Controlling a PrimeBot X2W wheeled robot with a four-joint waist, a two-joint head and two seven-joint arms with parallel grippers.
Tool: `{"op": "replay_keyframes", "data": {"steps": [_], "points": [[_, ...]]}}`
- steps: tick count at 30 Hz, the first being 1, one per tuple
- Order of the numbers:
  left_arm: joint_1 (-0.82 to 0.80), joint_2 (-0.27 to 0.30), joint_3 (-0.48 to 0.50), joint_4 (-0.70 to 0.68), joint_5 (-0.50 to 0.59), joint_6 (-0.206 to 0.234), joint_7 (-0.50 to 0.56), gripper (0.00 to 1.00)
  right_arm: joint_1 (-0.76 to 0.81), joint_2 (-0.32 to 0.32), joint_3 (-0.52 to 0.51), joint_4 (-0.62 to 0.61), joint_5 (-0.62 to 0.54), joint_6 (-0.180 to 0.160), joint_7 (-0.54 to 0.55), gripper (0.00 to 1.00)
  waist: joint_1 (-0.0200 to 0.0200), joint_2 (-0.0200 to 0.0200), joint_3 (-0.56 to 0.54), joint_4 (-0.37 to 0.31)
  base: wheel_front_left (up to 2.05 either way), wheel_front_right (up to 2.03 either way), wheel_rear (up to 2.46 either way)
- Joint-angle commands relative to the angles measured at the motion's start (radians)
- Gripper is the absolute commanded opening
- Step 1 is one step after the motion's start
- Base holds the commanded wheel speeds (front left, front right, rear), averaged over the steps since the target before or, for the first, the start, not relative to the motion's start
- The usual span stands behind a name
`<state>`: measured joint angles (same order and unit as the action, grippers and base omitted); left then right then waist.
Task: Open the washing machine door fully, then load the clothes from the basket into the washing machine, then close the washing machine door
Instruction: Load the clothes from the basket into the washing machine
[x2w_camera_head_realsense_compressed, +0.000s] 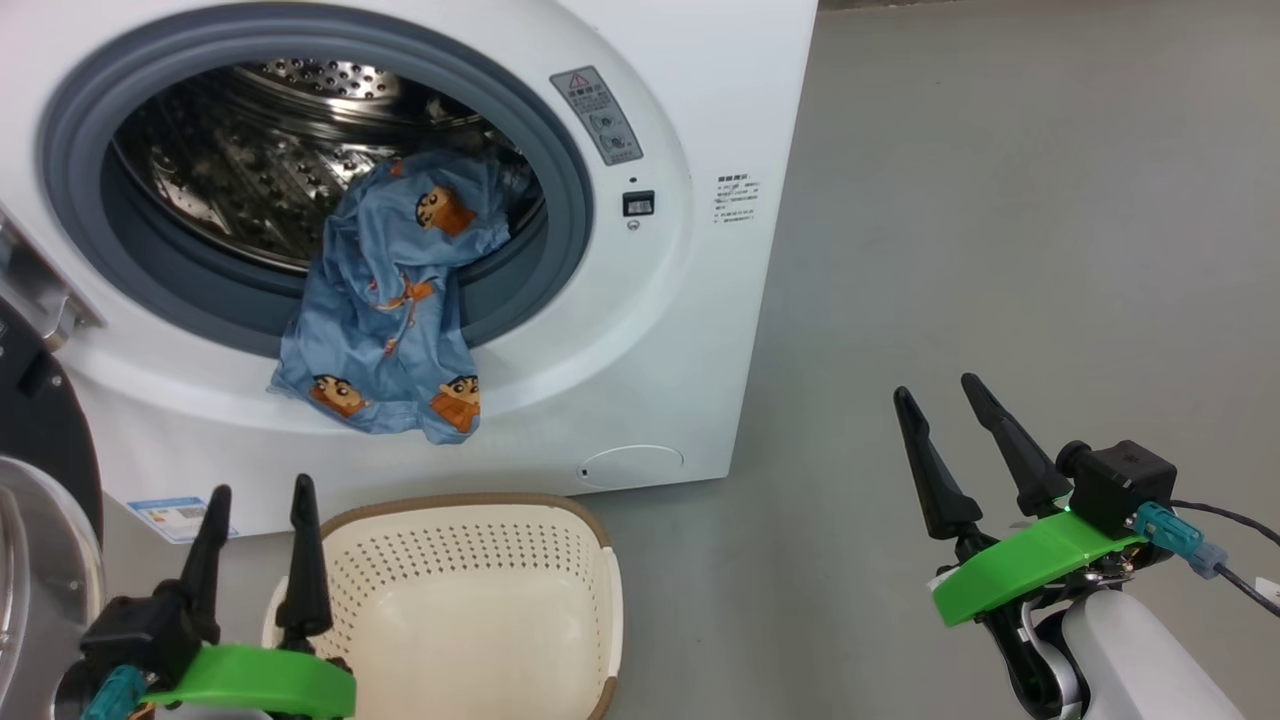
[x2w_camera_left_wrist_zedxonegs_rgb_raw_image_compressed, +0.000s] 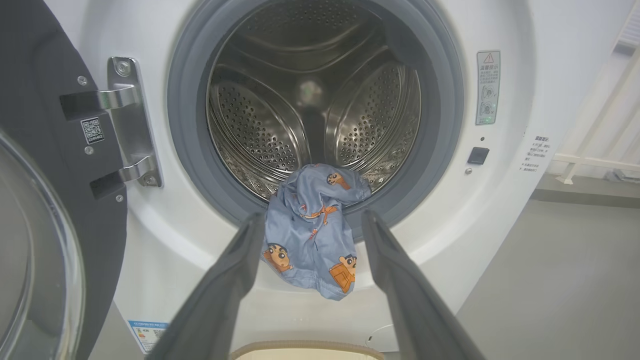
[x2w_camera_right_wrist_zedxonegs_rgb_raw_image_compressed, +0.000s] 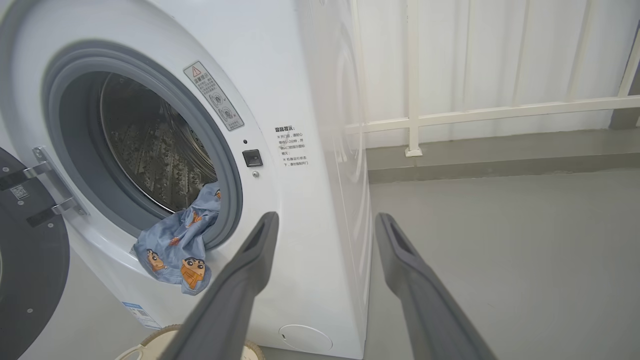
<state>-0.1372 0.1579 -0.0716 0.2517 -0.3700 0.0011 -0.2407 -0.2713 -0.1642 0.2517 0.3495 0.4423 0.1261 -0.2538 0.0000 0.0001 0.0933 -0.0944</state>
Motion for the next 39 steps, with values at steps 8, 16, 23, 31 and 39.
{"op": "replay_keyframes", "data": {"steps": [8, 16, 23, 31, 39], "points": [[-0.065, 0.025, 0.007, 0.066, -0.027, -0.023, 0.055, 1.0, -0.021, -0.008, 0.017, -0.025, 0.007, 0.005, -0.008, 1.0, 0.0, -0.0001, 0.041, -0.036, 0.0, 0.0, 0.0], [-0.202, 0.039, -0.009, 0.217, -0.039, -0.052, 0.086, 1.0, -0.048, 0.004, 0.007, -0.041, 0.002, 0.005, -0.008, 1.0, 0.0, -0.0001, 0.137, -0.076, 0.0, 0.0, 0.0], [-0.35, 0.072, 0.003, 0.392, -0.053, -0.064, 0.097, 1.0, -0.078, 0.024, 0.001, -0.059, -0.005, 0.005, -0.008, 1.0, 0.0, -0.0001, 0.231, -0.112, 0.0, 0.0, 0.0], [-0.491, 0.107, 0.01, 0.588, -0.075, -0.091, 0.101, 1.0, -0.11, 0.044, 0.002, -0.071, -0.009, 0.005, -0.008, 1.0, 0.0, -0.0001, 0.315, -0.151, 0.0, 0.0, 0.0], [-0.63, 0.144, 0.027, 0.762, -0.119, -0.113, 0.092, 1.0, -0.133, 0.063, -0.004, -0.087, -0.012, 0.005, -0.008, 1.0, 0.0, -0.0001, 0.396, -0.197, 0.0, 0.0, 0.0]]}}
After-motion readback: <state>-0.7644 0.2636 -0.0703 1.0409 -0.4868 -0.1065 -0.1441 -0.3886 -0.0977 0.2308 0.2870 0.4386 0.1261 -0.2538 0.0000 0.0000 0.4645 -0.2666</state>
